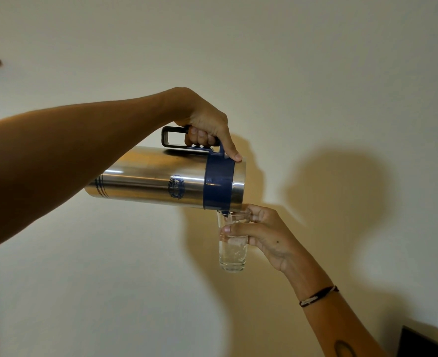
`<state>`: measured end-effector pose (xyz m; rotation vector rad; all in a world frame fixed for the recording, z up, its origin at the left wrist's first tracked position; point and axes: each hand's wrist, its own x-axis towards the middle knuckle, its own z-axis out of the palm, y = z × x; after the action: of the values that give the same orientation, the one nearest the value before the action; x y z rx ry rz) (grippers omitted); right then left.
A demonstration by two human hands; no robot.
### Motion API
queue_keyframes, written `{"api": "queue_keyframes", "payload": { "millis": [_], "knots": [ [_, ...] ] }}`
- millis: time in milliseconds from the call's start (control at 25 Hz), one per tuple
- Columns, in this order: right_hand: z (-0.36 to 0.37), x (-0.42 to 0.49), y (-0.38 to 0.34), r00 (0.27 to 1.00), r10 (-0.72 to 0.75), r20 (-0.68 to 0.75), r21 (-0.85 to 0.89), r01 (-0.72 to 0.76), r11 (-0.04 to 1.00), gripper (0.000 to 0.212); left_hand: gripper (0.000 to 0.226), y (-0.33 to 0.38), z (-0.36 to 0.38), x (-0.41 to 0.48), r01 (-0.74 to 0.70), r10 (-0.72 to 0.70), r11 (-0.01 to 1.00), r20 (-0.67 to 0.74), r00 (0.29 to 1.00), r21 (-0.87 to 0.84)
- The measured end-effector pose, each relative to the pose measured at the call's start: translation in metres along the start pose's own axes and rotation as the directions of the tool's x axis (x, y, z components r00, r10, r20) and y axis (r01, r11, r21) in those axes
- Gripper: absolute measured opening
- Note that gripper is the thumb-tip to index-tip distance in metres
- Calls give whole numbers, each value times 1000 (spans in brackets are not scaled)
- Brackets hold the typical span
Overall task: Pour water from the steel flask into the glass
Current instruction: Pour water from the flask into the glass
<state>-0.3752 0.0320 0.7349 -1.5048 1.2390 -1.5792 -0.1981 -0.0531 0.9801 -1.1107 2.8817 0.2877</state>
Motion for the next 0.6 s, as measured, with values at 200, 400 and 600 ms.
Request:
{"api": "queue_keyframes", "payload": {
  "millis": [200, 400, 600],
  "knots": [
    [-2, -1, 1, 1000, -11, -13, -2, 11, 1000, 54, 57, 1, 0, 2, 11, -11, 1000, -8, 1000, -18],
    [-7, -6, -2, 999, -16, -48, 1, 16, 1000, 64, 57, -21, 7, -4, -49, 39, 978, -51, 998, -202],
    [-15, -8, -11, 996, -21, -82, -15, 20, 1000, 55, 65, -82, 44, -10, -182, 96, 819, -183, 978, -544]
  ]
}}
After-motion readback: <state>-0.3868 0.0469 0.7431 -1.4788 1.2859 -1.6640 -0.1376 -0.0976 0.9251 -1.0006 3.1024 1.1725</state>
